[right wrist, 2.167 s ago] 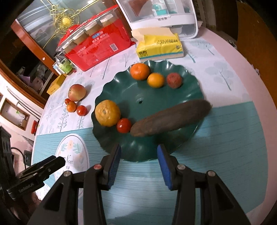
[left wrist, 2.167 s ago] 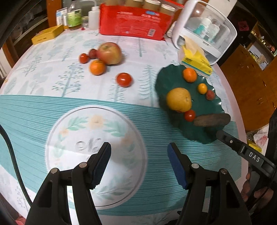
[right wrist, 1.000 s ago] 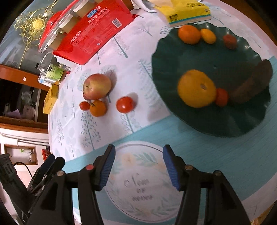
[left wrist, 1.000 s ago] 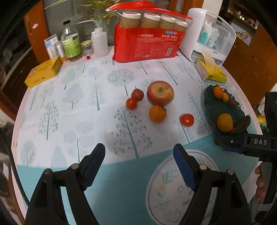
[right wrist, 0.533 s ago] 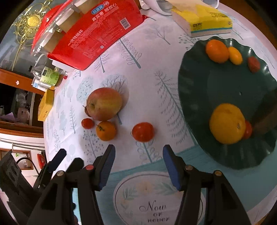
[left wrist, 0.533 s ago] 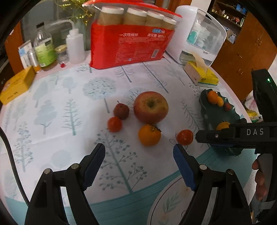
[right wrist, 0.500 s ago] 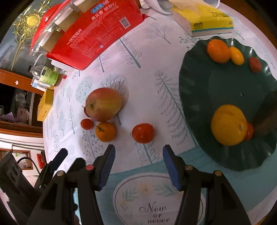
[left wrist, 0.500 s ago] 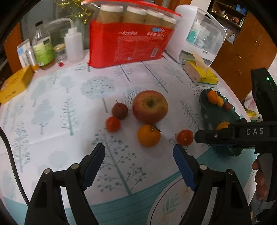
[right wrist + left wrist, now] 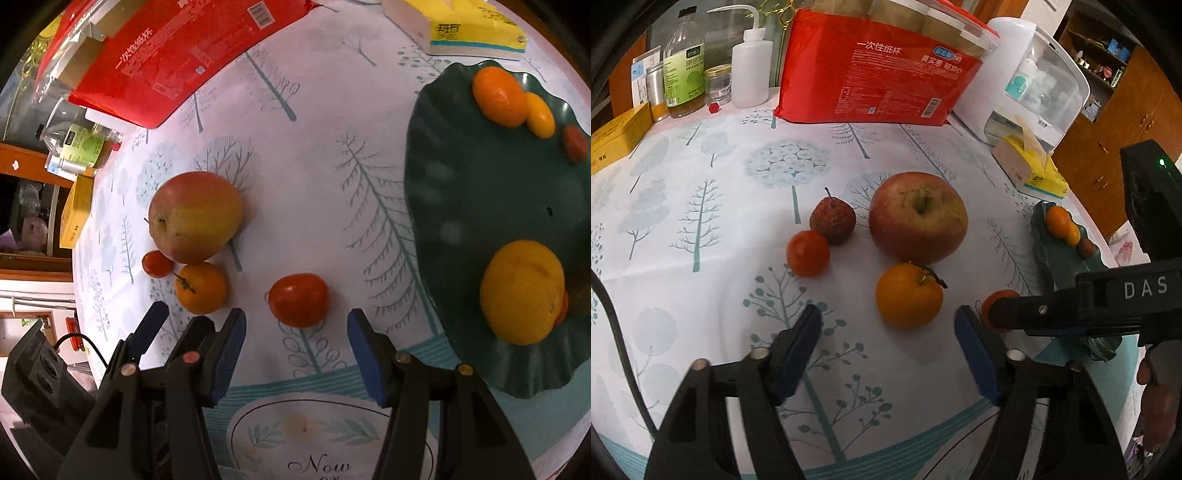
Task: Organize fruits
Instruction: 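Close the left tool on the stemmed orange while the right tool grasps the red tomato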
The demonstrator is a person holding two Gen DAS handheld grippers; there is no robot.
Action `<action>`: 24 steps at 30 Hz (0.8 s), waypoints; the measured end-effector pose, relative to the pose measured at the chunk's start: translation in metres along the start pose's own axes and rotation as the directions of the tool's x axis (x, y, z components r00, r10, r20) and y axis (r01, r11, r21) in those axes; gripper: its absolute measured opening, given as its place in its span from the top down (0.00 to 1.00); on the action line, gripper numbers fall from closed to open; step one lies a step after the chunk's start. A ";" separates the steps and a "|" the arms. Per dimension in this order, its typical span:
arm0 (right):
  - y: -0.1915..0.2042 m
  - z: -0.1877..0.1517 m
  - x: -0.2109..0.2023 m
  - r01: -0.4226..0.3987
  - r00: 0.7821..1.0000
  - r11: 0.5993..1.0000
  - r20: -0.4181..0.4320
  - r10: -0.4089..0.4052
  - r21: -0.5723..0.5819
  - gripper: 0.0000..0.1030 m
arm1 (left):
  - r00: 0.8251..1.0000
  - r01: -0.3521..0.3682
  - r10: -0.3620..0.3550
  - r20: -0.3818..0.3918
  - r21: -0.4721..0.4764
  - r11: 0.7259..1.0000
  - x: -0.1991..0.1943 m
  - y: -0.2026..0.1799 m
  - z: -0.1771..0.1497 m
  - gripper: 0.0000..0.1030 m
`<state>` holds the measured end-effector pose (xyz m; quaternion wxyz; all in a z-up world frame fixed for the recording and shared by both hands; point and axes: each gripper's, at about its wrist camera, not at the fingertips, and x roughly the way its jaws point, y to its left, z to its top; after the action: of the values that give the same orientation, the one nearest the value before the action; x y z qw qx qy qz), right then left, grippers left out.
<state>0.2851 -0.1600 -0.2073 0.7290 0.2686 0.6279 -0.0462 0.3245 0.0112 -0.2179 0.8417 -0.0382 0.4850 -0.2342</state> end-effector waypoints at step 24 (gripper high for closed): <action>0.008 0.014 0.006 0.042 0.999 0.996 0.020 -0.041 -0.081 0.65 | 0.994 0.035 -0.033 0.105 -0.020 0.999 0.005 -0.005 -0.004 0.62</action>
<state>0.3015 -0.1581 -0.2093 0.7439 0.2252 0.6280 -0.0382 0.3218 0.0056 -0.2223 0.8614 -0.0677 0.4420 -0.2410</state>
